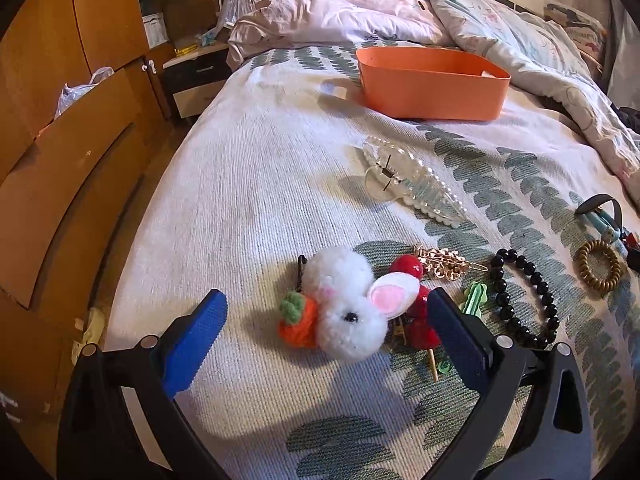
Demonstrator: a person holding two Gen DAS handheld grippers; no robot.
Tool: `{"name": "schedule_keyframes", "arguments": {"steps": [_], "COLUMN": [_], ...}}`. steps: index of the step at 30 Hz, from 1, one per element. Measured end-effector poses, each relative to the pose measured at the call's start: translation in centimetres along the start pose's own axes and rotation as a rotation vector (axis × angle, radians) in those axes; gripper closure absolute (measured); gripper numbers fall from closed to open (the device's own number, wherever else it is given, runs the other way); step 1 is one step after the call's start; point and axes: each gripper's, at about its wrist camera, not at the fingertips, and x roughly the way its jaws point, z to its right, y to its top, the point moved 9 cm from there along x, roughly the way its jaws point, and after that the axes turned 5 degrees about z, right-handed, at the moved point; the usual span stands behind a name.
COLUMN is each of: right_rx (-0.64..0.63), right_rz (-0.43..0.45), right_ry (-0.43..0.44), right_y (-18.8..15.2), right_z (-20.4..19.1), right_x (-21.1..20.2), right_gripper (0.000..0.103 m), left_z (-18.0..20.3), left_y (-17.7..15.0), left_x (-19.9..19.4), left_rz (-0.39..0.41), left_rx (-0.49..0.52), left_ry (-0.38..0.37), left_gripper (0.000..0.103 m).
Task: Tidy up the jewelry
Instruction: 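Move the left tool to the white bunny clip while the right tool moves to the red Santa-hat clip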
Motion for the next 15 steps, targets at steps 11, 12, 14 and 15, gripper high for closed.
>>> {"name": "schedule_keyframes", "arguments": {"steps": [11, 12, 14, 15], "right_rx": [-0.027, -0.028, -0.030, -0.028], "right_rz": [-0.008, -0.008, -0.007, -0.008], "right_ry": [-0.032, -0.033, -0.036, -0.035], "right_y": [-0.25, -0.27, -0.22, -0.25], "right_z": [-0.12, -0.14, -0.16, -0.11], "right_x": [-0.01, -0.06, -0.08, -0.10], "right_gripper": [0.046, 0.048, 0.052, 0.052], "left_z": [-0.20, -0.20, -0.14, -0.15], "left_y": [-0.13, -0.13, -0.12, -0.11], "left_x": [-0.06, -0.13, -0.21, -0.23], "left_rz": [0.022, 0.025, 0.028, 0.028], "left_rx": [-0.002, -0.001, -0.003, -0.006], "left_ry": [-0.012, -0.012, -0.016, -0.020], "left_gripper": [0.022, 0.025, 0.030, 0.033]}}
